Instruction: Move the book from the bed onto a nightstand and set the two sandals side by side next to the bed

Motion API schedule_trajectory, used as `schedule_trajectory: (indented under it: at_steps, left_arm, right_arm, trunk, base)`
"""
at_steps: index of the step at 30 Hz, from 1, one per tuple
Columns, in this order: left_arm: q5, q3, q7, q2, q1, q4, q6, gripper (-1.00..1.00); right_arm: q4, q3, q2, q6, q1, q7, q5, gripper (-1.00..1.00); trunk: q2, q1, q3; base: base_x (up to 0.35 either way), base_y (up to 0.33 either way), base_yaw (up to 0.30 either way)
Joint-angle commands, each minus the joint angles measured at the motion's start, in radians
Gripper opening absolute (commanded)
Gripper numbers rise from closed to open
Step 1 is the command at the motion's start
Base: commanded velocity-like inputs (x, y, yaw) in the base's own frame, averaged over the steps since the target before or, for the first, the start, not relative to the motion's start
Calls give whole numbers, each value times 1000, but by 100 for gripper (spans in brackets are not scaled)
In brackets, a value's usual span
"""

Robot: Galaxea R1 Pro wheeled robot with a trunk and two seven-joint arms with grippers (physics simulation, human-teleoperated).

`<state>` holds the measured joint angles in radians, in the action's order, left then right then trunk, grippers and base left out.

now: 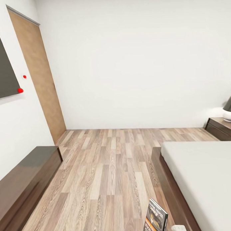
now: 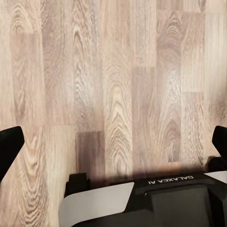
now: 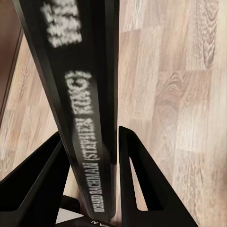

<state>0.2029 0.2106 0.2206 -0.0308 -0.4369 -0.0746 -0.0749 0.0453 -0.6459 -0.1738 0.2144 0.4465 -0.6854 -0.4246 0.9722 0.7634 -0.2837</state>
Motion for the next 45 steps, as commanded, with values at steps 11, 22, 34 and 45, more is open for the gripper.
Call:
schedule_trajectory:
  at_steps: [11,22,34,45]
  left_arm:
    - [9,9,5,0,0,-3,-6,100]
    - [9,9,5,0,0,-3,-6,100]
    - [9,9,5,1,0,-2,-6,100]
    - [9,9,5,1,0,-2,-6,100]
  right_arm:
    - [4,-8,-1,6,1,0,-10,-100]
    - [4,-9,-1,6,1,0,-10,-100]
    - [4,-8,-1,6,1,0,-10,-100]
    - [4,-9,-1,6,1,0,-9,-100]
  trunk:
    - [1,0,-1]
    - [1,0,-1]
    - [1,0,-1]
    - [1,0,-1]
  base:
    - [187,0,0]
    - [187,0,0]
    - [182,0,0]
    - [181,0,0]
